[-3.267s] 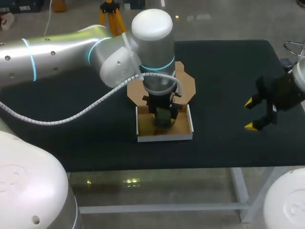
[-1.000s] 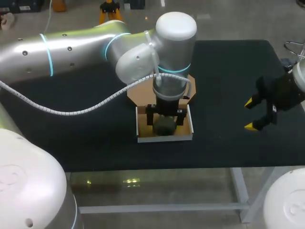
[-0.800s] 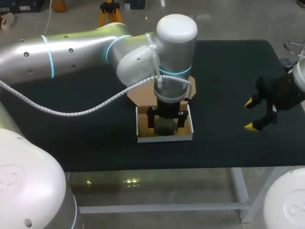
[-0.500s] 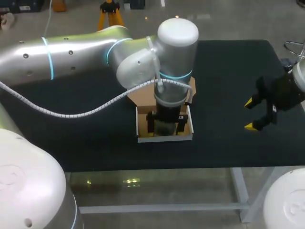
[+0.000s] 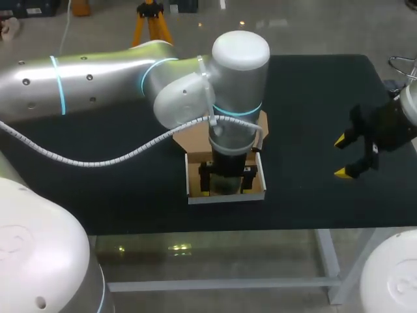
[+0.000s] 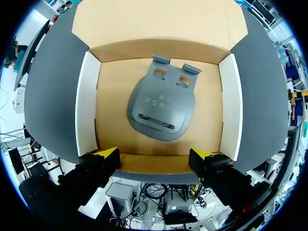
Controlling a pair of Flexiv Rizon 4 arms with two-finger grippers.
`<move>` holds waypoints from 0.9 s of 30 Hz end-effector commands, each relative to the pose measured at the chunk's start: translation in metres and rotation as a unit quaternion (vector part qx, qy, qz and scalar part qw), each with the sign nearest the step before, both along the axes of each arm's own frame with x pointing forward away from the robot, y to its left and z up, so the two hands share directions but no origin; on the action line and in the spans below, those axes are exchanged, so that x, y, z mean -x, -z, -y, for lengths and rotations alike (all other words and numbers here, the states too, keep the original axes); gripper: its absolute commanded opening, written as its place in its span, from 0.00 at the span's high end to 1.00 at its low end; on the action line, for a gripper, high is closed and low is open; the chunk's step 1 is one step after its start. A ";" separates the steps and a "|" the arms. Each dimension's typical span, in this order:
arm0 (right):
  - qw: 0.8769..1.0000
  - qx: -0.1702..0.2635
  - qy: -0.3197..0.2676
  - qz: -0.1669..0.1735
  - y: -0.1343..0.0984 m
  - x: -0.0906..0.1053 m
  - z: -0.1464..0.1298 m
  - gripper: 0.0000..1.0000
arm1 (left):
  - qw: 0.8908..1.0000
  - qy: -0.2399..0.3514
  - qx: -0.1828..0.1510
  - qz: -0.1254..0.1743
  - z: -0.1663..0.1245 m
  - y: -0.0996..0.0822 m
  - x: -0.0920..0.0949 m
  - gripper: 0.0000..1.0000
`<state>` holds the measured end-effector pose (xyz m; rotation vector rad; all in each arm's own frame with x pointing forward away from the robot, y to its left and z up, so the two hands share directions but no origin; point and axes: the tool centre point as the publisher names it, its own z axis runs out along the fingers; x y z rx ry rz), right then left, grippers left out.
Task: Assemble the packaging by folding the flat box into shape, placing the metal phone stand inside, and closing the box properly
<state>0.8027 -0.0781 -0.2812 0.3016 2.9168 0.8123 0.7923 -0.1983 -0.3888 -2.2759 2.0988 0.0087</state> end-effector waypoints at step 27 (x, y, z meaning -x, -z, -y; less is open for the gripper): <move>1.000 -0.001 0.000 0.000 0.000 0.000 0.000 0.00 | 0.986 0.099 0.097 0.089 -0.030 -0.120 0.017 0.00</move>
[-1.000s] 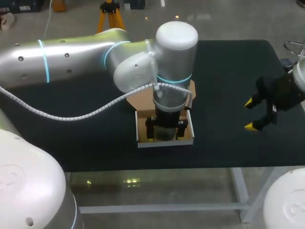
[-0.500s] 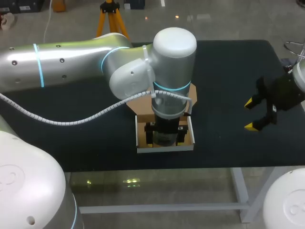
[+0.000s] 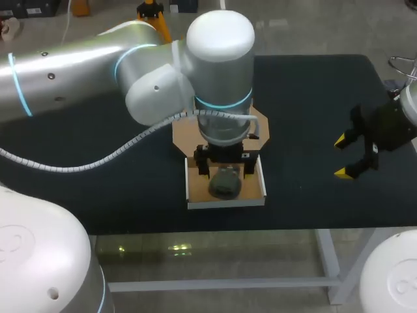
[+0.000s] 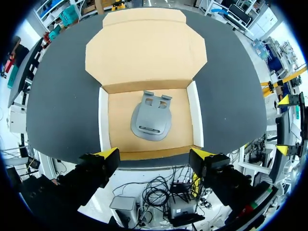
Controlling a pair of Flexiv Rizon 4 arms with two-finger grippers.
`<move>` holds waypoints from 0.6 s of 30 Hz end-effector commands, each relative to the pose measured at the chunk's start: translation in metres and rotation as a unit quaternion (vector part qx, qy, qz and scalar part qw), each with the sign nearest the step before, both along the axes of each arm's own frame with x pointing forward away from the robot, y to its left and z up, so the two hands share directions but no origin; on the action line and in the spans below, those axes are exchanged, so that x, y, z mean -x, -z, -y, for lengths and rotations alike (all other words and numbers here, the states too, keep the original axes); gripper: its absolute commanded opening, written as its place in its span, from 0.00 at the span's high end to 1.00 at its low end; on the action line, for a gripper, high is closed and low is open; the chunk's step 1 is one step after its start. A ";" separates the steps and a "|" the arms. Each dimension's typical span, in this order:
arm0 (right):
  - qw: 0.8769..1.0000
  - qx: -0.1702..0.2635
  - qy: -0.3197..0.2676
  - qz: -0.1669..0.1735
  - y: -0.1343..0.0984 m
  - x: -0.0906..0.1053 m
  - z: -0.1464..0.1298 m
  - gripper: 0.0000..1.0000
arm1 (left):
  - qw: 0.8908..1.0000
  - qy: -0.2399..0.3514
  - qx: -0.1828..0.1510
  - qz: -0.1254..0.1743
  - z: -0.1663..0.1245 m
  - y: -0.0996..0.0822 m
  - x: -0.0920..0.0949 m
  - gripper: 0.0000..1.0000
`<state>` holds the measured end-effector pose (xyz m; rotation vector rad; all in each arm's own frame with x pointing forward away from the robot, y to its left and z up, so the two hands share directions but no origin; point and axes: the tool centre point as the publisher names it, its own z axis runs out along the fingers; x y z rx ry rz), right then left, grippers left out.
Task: Assemble the packaging by folding the flat box into shape, placing the metal phone stand inside, and closing the box properly
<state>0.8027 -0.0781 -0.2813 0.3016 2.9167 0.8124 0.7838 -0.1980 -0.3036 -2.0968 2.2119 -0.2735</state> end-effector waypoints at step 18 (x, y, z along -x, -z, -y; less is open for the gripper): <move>1.000 -0.001 0.000 0.000 0.000 0.000 0.001 0.00 | 0.974 0.182 0.126 0.046 -0.058 -0.086 0.003 0.00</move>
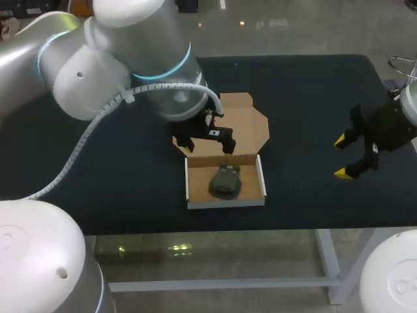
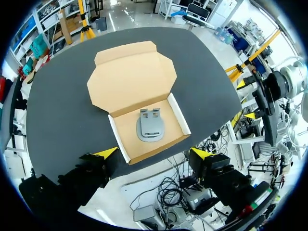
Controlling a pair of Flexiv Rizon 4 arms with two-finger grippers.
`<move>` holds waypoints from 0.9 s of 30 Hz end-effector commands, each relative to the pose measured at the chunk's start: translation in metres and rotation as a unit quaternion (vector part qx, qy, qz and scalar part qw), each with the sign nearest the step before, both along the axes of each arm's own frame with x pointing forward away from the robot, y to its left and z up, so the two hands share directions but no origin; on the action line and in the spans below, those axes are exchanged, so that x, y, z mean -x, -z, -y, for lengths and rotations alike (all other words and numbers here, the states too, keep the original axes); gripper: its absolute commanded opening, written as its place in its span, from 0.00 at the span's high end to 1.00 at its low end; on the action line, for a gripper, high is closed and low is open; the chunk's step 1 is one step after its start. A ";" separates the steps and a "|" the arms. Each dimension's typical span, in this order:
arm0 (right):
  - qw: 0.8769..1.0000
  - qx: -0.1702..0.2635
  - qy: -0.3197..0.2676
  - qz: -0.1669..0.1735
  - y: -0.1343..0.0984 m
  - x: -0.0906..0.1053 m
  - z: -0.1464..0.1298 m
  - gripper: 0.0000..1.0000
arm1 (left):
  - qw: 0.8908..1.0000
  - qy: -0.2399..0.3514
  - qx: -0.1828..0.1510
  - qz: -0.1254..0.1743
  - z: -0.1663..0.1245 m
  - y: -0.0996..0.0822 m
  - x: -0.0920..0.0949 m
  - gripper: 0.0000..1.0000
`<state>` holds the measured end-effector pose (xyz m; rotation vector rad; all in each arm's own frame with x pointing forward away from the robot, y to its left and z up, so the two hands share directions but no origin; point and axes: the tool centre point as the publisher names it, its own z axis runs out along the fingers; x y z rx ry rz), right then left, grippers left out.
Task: Assemble the packaging by folding the flat box into shape, placing the metal phone stand inside, and closing the box properly
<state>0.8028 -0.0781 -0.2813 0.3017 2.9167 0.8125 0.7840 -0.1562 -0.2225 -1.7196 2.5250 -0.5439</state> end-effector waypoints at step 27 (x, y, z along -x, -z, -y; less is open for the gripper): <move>0.997 0.021 -0.072 -0.012 -0.018 -0.044 -0.013 0.00 | 0.988 0.076 0.135 0.021 -0.064 0.007 -0.026 0.00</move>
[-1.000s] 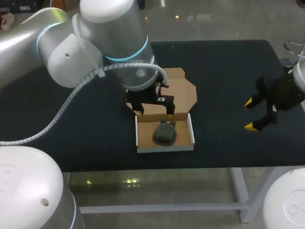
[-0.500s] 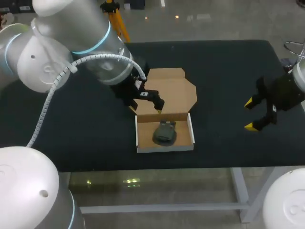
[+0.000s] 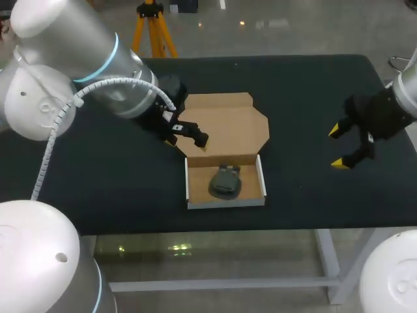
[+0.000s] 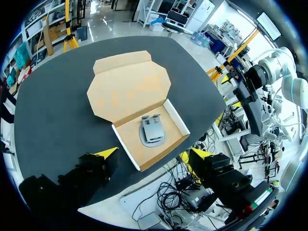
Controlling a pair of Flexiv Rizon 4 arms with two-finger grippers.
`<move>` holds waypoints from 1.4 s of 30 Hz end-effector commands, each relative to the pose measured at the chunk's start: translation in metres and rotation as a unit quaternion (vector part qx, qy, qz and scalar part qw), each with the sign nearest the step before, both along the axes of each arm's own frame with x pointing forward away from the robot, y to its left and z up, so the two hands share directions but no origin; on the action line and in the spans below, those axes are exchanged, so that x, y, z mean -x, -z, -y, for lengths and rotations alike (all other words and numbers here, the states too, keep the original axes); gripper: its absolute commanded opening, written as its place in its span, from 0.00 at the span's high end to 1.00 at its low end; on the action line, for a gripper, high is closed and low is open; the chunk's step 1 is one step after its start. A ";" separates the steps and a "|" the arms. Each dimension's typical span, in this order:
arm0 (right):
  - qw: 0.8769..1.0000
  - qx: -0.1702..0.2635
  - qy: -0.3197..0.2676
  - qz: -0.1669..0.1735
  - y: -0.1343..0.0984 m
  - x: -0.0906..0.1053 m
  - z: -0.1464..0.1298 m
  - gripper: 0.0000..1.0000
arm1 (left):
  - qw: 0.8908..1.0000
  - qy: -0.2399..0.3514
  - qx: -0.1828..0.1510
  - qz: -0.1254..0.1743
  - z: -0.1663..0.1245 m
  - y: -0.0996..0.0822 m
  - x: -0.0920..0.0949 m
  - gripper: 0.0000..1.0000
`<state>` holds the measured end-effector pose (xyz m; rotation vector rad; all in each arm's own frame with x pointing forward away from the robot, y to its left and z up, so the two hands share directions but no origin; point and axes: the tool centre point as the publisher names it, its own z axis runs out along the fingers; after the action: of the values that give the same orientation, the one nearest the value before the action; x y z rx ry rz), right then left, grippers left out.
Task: Assemble the packaging by folding the flat box into shape, placing the metal phone stand inside, and closing the box properly
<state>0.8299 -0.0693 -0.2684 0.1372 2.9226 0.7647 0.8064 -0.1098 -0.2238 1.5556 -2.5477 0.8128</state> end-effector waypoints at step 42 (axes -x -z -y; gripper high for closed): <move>0.985 0.108 -0.110 -0.076 -0.059 -0.099 -0.071 0.00 | 0.988 0.082 0.095 0.085 -0.056 0.054 -0.093 0.00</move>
<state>0.9217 -0.0074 -0.2115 -0.1348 3.1025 0.5048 0.8996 -0.0533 -0.2779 1.2521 -2.5736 1.1759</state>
